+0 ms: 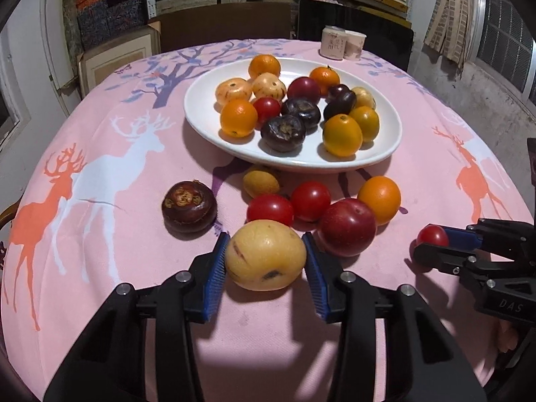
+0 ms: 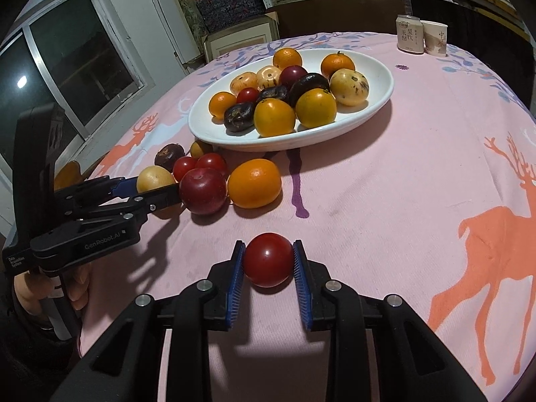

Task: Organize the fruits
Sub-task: 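Grasp a pale yellow tomato with the left tool while the right grasps a red tomato, then carry both tomatoes onto the white plate and open both tools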

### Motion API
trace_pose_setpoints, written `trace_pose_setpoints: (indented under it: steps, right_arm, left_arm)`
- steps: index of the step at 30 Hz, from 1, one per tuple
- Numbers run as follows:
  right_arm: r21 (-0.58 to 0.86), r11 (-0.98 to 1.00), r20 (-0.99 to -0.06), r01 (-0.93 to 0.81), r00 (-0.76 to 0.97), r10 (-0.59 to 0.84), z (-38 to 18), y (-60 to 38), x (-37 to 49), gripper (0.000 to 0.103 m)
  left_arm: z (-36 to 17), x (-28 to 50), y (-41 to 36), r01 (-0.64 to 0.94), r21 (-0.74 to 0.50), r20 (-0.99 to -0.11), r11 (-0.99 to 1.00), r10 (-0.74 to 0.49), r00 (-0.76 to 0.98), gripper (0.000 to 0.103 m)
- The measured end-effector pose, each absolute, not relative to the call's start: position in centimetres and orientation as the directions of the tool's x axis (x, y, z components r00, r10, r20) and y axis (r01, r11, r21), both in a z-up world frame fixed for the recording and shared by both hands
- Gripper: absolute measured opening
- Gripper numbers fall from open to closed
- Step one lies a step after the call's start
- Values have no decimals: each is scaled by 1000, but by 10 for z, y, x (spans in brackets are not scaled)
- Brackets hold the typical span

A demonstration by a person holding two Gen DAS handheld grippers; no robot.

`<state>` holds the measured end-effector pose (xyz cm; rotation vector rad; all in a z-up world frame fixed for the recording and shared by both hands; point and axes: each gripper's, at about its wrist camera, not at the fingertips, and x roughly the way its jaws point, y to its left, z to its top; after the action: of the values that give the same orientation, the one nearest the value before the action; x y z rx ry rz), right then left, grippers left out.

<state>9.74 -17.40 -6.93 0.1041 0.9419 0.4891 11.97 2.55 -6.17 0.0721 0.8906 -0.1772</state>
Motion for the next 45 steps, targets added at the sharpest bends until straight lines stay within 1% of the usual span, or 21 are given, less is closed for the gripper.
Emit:
trace_pose_setpoints:
  steps: [3,6,31,36,41,45]
  right_arm:
    - [305,883,-746,-356,487,454,-69,-176,97,29]
    - [309,881,-743,-357,488,458,-70,-177,98,29]
    - [285,888,-715,-360,537,447,-52,-182,86,29]
    - [284,887,-692,-365,562,453,-33,-190,92,29]
    - [290,878,-653,-382,592,473,-6,-195,110,29]
    - [246,880,-636,-405,618,463,17,-187,132,29]
  left_arm:
    - [-59,115,28,177,-18,-768,984,-127,627,43]
    - [-55,108,26,178,0,-750,984,-118,651,43]
    - [-50,95,23,195,-20,-739,981,-146,657,43]
    - [-32,95,27,204,-32,-712,978,-166,683,43]
    - [-7,113,30,204,-9,-678,979,-156,718,43]
    - [10,135,29,214,-12,-660,977,-168,732,43]
